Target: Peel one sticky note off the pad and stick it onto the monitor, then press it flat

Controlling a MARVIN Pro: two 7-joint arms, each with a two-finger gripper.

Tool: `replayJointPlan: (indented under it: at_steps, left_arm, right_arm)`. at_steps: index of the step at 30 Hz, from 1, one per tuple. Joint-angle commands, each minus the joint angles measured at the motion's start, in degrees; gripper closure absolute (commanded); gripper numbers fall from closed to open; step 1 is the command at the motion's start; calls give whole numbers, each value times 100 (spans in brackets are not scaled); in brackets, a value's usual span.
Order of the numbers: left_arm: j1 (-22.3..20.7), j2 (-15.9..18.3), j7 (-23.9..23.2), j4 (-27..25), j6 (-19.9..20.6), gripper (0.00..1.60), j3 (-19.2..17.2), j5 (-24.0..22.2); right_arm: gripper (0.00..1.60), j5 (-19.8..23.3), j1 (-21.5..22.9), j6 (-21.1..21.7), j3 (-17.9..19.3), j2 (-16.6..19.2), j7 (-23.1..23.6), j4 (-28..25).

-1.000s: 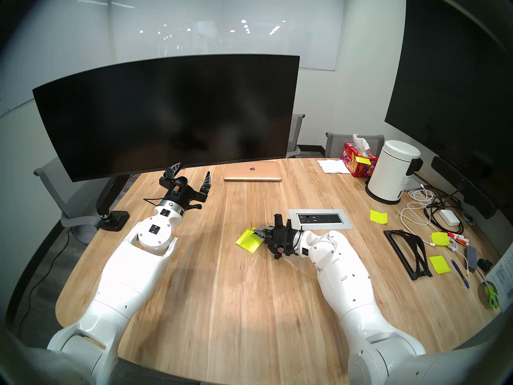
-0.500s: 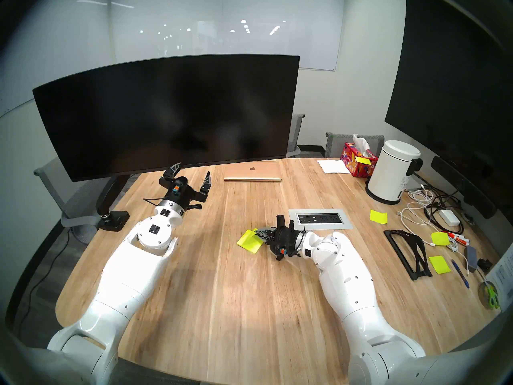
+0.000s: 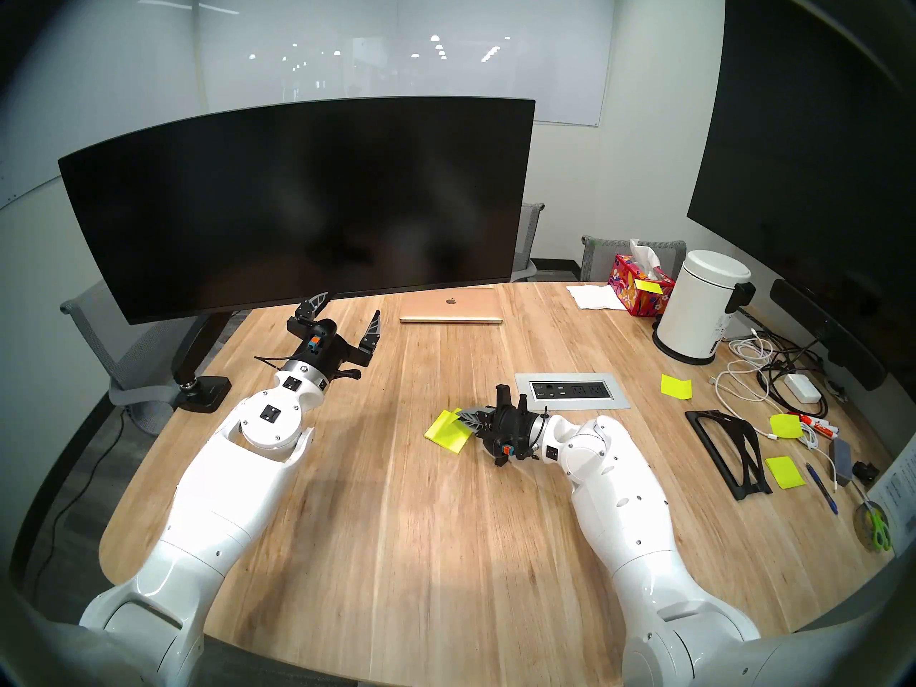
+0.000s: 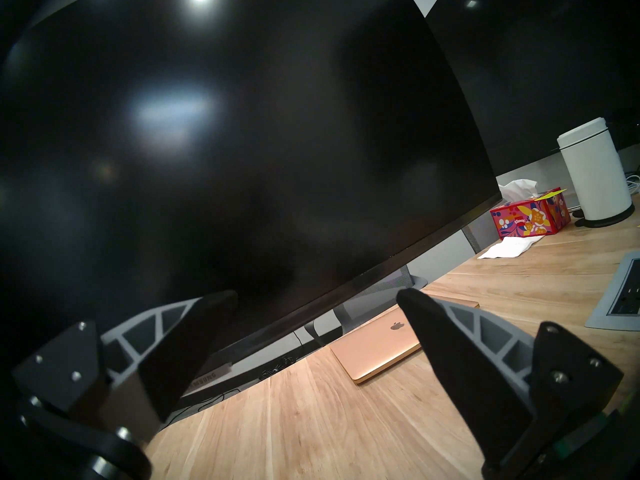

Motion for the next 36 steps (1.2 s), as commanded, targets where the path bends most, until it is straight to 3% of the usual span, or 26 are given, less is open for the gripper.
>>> replayJointPlan:
  at_steps: [1,15,36]
  left_arm:
    - [238,105,-62,-460,6,0,-34,-52]
    - [718,231,-189,-922,78,0,-31,-73]
    - [890,350,-465,-1161,72,0,46,-96]
  right_arm:
    - [160,-38,-74,3,-39,-26,-28,30]
    - [160,7,-183,-18,-21,-17,14,-102]
    - [160,41,-221,-7,1,5,25,-106]
